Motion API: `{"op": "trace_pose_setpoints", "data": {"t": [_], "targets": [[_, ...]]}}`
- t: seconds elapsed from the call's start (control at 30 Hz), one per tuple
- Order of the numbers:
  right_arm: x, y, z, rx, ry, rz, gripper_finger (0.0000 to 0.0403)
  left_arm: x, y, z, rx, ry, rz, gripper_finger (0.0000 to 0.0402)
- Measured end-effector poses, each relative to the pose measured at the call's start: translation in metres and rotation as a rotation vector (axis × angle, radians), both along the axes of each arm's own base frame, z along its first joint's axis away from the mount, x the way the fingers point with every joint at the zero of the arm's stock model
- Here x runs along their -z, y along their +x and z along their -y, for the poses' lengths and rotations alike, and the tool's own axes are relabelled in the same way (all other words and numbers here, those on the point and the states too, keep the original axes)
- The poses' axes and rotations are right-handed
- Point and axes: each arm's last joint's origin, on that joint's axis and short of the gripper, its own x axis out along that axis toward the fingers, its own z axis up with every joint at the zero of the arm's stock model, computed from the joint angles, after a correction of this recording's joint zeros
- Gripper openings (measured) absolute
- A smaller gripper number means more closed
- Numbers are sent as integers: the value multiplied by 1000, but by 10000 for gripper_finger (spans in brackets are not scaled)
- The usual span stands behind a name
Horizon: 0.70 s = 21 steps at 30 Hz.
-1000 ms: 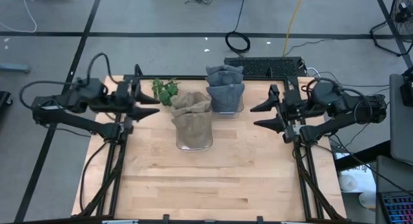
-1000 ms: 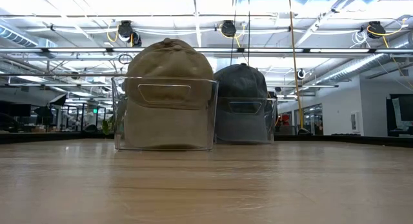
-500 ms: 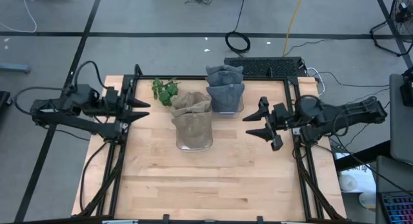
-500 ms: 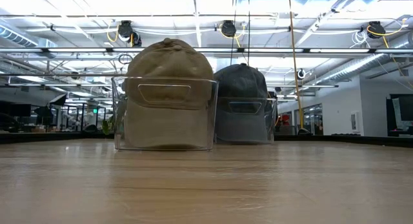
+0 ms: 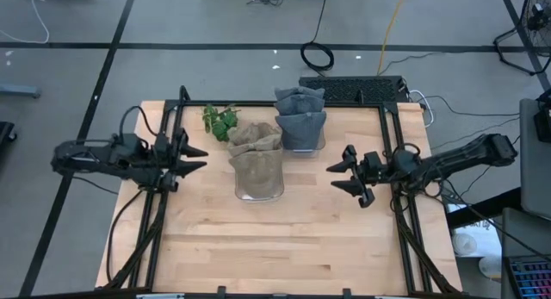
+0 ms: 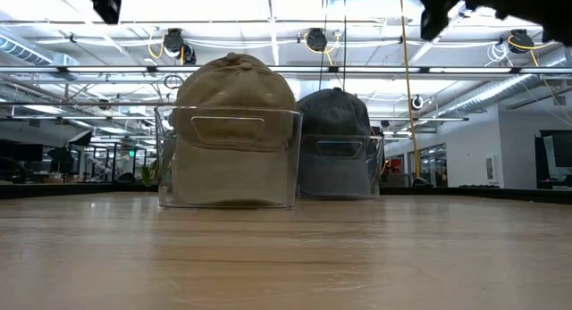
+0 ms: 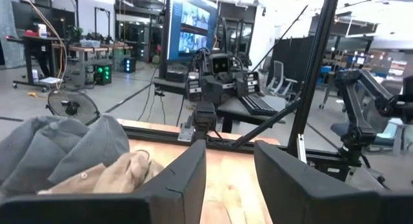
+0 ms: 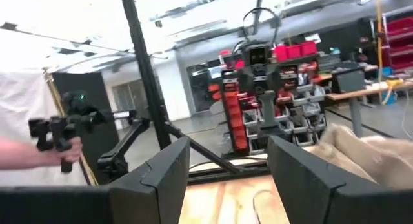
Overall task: Pick & Place hat
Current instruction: Return to Home Position
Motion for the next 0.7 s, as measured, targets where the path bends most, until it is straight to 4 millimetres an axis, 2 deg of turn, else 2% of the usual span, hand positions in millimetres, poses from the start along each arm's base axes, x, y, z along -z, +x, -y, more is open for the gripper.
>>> {"op": "trace_pose_setpoints", "data": {"t": [0.17, 0.37, 0.7], "targets": [[18, -5, 2, 23, 23, -10, 196, 32, 1, 0, 3, -27, 30, 141], [30, -10, 3, 50, 30, -25, 196, 65, 1, 0, 4, -40, 60, 149], [42, -13, 4, 44, 29, -59, 196, 97, 2, 0, 12, -66, 68, 137]]}}
